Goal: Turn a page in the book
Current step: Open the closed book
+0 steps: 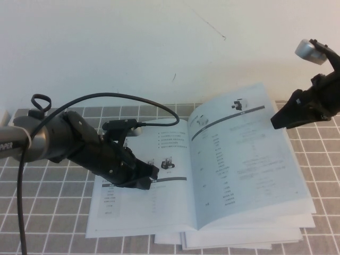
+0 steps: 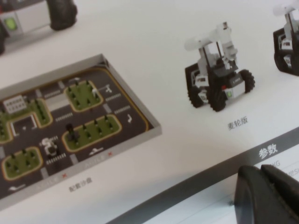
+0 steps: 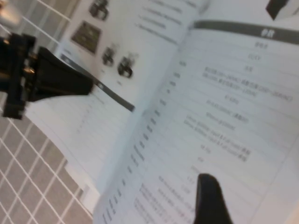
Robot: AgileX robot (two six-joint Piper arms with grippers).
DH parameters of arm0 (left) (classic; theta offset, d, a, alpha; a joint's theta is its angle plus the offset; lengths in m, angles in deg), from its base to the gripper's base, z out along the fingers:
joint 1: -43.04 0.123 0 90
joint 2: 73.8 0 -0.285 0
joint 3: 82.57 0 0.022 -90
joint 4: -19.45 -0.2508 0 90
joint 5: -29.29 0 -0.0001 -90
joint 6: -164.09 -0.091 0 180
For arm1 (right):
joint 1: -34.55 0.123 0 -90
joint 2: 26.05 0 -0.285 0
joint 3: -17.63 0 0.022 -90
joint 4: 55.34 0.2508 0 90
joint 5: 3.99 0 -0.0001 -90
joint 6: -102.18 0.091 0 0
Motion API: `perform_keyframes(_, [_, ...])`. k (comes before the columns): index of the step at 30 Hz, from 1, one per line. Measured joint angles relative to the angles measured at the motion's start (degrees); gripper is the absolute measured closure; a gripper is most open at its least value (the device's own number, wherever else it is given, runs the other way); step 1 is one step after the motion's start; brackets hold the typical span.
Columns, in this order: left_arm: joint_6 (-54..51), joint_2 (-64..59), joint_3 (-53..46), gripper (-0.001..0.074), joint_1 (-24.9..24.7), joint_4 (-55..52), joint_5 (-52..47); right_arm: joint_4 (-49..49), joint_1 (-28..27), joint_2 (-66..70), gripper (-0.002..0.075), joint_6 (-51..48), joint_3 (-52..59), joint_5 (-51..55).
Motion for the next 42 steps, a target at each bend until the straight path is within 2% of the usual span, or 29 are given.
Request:
perform_keyframes(9, [-0.2, -1.5, 0.3, 0.0739, 0.0, 0.2, 0.2, -3.1, 0.0, 0.0, 0.0333, 2.2, 0.5, 0.9])
perform_keyframes(18, [-0.3, -2.0, 0.7, 0.0739, 0.0, 0.5, -0.4, -2.1, 0.0, 6.6, 0.0334, 2.2, 7.1, -4.6])
perform_keyframes(32, [-0.7, -2.0, 0.7, 0.0739, 0.0, 0.6, -0.4, -0.2, 0.0, 9.7, 0.0334, 2.2, 7.1, -5.8])
perform_keyframes(42, [-1.1, -2.0, 0.7, 0.0739, 0.0, 0.6, -0.4, -3.7, 0.0, 9.7, 0.0334, 2.7, 7.1, -5.8])
